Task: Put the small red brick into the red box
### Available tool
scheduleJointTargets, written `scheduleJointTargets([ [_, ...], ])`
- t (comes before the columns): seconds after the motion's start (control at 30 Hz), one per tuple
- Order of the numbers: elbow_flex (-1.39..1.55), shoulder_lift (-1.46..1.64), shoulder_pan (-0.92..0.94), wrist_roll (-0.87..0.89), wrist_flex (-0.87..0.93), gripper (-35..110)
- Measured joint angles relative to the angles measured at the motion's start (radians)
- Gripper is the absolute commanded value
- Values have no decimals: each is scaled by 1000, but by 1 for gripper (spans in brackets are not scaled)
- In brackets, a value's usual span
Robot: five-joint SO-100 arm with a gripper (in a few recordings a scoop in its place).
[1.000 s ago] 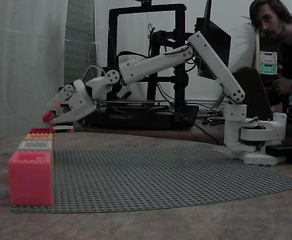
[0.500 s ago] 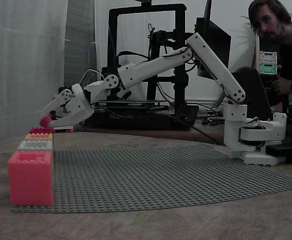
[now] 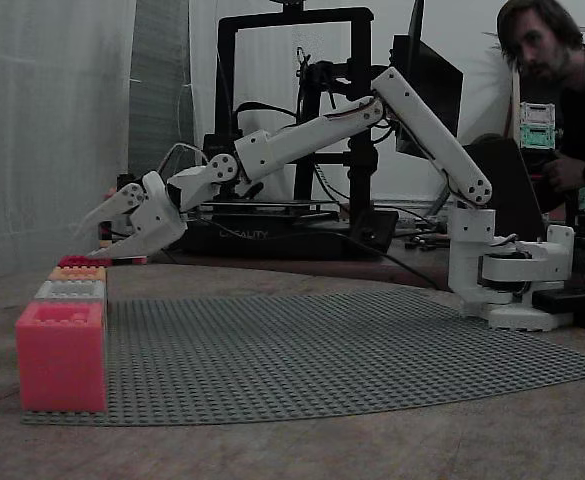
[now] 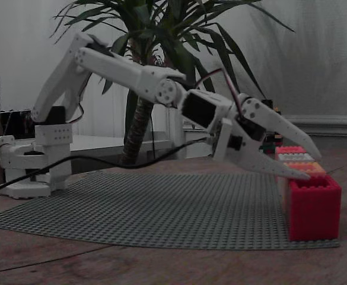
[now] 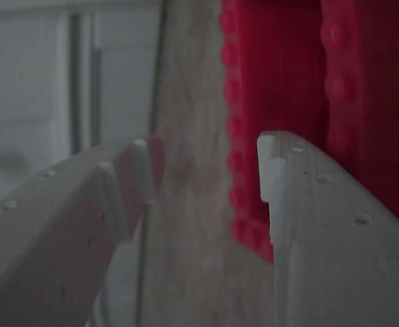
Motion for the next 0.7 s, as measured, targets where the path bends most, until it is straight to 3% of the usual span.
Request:
scheduleJointTargets([
  [0.13,0,-2,-3,0,-6,0],
  [0.37,-2,28,-25,25,72,0],
  [0.7,2,276,-110,61,462,0],
])
